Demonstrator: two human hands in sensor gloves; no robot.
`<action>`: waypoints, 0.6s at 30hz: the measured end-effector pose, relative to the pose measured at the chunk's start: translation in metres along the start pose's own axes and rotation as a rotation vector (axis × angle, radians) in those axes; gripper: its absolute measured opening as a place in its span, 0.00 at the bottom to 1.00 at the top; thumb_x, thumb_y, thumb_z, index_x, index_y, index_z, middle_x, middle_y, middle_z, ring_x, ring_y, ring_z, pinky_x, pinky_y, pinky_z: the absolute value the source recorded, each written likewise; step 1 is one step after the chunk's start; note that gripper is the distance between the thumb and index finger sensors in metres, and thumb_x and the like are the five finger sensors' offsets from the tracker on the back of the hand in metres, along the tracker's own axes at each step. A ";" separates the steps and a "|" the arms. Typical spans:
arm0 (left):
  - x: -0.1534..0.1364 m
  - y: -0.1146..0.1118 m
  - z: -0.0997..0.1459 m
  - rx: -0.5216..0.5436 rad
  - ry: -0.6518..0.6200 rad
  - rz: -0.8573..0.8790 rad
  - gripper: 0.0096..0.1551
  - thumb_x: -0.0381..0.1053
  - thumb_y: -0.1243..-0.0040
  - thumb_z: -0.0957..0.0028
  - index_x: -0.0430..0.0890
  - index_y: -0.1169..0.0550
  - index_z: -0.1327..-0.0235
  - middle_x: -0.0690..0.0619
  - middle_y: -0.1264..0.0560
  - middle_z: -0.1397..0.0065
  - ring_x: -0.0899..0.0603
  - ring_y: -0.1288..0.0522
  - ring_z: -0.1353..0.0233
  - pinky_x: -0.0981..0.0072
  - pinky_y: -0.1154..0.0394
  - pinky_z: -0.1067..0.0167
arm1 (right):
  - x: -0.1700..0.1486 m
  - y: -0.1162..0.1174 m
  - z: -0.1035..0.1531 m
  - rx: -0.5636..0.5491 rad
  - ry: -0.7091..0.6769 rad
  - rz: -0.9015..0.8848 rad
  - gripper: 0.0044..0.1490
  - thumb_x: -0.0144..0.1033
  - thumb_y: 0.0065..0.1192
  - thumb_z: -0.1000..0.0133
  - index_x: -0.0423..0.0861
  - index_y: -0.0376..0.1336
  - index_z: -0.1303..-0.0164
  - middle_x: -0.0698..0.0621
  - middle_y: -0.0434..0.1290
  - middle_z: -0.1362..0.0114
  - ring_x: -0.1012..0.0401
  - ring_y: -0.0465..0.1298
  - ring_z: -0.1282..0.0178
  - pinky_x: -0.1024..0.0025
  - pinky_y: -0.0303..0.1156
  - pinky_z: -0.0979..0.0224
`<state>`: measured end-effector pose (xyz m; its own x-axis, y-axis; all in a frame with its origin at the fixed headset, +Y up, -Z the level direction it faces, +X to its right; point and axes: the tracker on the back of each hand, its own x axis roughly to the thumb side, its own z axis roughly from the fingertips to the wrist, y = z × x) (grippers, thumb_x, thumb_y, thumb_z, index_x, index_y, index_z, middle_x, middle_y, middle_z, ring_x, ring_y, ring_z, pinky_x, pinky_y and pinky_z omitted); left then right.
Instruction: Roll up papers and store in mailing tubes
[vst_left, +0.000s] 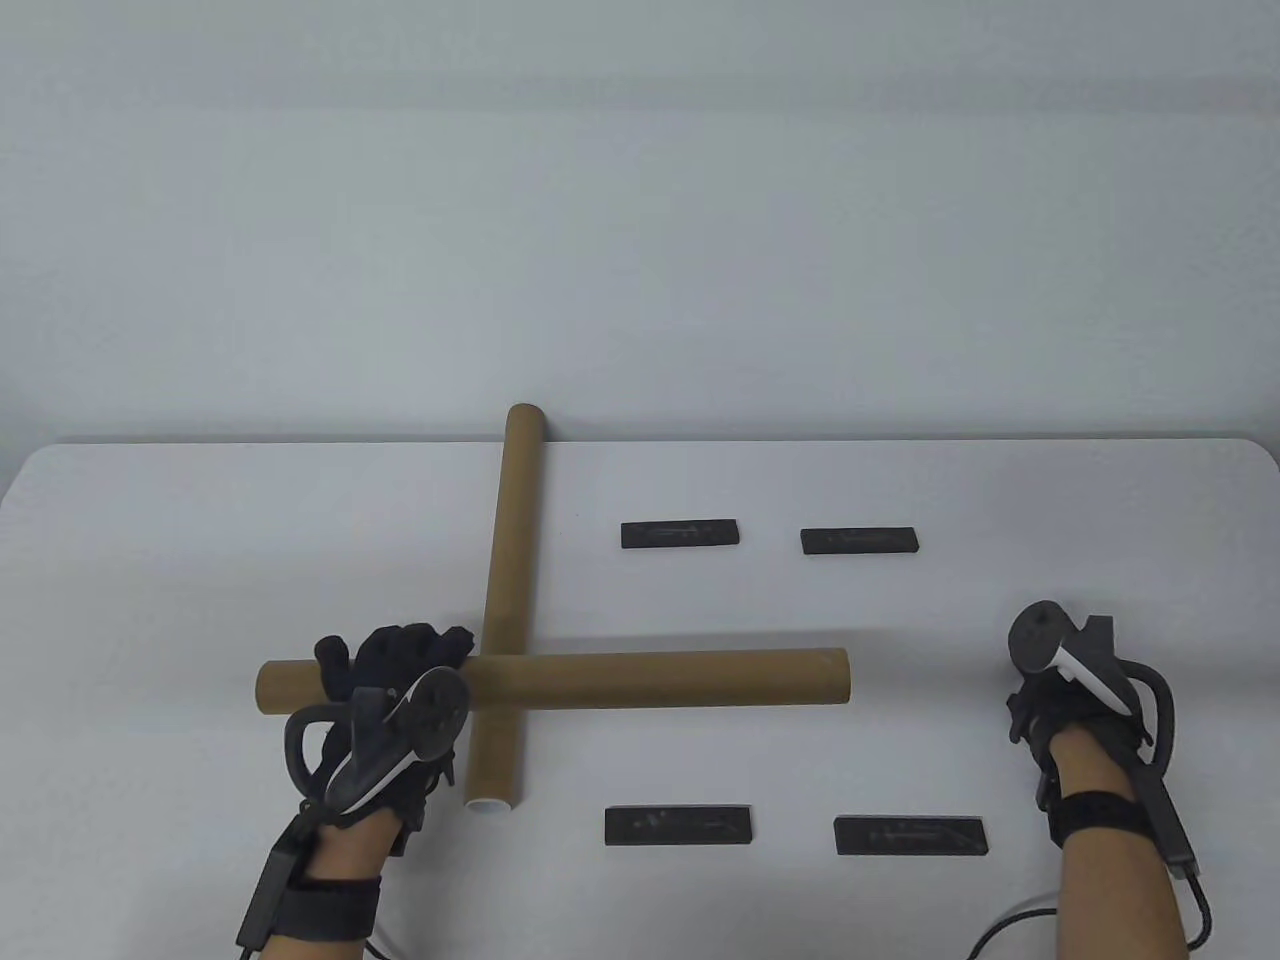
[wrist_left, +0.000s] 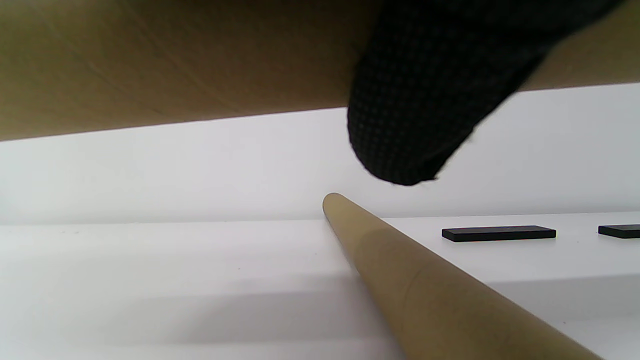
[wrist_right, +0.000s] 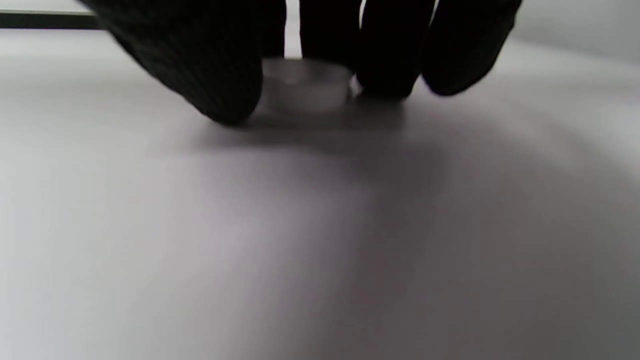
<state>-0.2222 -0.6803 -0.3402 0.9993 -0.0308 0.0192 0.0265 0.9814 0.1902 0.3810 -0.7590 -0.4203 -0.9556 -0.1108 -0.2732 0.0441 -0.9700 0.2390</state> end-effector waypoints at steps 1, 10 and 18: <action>0.000 0.000 0.000 0.000 0.000 0.001 0.44 0.54 0.17 0.67 0.72 0.31 0.38 0.59 0.27 0.28 0.45 0.25 0.23 0.25 0.40 0.28 | 0.001 0.000 0.001 -0.016 -0.009 0.024 0.39 0.41 0.75 0.47 0.48 0.65 0.23 0.42 0.68 0.21 0.42 0.77 0.29 0.43 0.75 0.29; -0.001 -0.001 -0.001 -0.004 -0.008 0.023 0.44 0.54 0.17 0.67 0.72 0.31 0.38 0.59 0.27 0.28 0.46 0.25 0.23 0.25 0.40 0.28 | 0.022 -0.058 0.064 -0.272 -0.322 -0.388 0.40 0.44 0.75 0.47 0.44 0.66 0.25 0.39 0.71 0.24 0.41 0.80 0.35 0.43 0.78 0.35; -0.003 0.001 0.002 0.005 -0.030 0.045 0.44 0.54 0.17 0.67 0.72 0.31 0.38 0.59 0.27 0.28 0.45 0.25 0.23 0.25 0.40 0.28 | 0.057 -0.082 0.140 -0.407 -0.786 -0.945 0.40 0.42 0.75 0.47 0.43 0.66 0.25 0.38 0.70 0.24 0.40 0.79 0.34 0.41 0.78 0.35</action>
<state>-0.2250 -0.6800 -0.3385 0.9983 0.0078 0.0570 -0.0187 0.9809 0.1936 0.2820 -0.6553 -0.3245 -0.5731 0.6709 0.4707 -0.7854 -0.6136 -0.0817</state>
